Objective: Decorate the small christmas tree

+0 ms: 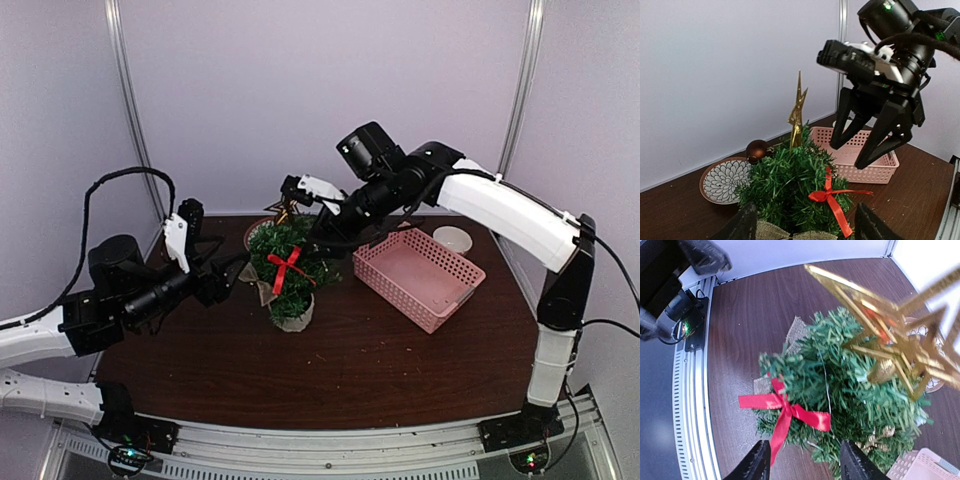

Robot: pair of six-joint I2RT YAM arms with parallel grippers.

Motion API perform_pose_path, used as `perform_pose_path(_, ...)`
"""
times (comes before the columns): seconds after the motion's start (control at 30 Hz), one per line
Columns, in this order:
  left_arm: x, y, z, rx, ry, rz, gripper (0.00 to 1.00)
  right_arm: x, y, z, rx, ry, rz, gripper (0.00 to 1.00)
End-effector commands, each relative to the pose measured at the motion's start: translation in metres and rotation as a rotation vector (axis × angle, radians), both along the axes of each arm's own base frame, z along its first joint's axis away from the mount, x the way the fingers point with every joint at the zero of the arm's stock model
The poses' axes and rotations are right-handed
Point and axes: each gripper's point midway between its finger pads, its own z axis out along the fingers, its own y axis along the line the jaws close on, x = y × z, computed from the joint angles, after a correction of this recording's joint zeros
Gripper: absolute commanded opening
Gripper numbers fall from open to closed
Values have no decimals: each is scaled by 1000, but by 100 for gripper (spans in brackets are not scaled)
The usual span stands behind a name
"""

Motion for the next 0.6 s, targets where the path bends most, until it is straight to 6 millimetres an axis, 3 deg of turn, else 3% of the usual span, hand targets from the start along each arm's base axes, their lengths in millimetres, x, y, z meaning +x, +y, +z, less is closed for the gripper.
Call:
perform_pose_path(0.0, 15, 16, 10, -47, 78, 60, 70, -5, -14, 26, 96, -13, -15, 55)
perform_pose_path(0.07, 21, 23, 8, -40, 124, 79, 77, -8, -23, 33, 143, -3, -29, 60)
perform_pose_path(0.13, 28, 32, 4, -13, 171, 104, 85, -8, -34, 41, 198, 2, -56, 71)
perform_pose_path(0.17, 34, 38, 3, 0, 191, 128, 89, -9, -42, 51, 243, -8, -69, 73)
perform_pose_path(0.23, 43, 48, 0, 23, 225, 156, 96, -3, -58, 54, 301, 6, -116, 77)
perform_pose_path(0.43, 85, 91, -31, 38, 406, 292, 98, 29, -125, 42, 442, 39, -344, 99)
perform_pose_path(0.57, 105, 124, -54, -6, 520, 363, 97, 37, -159, 19, 438, 58, -454, 99)
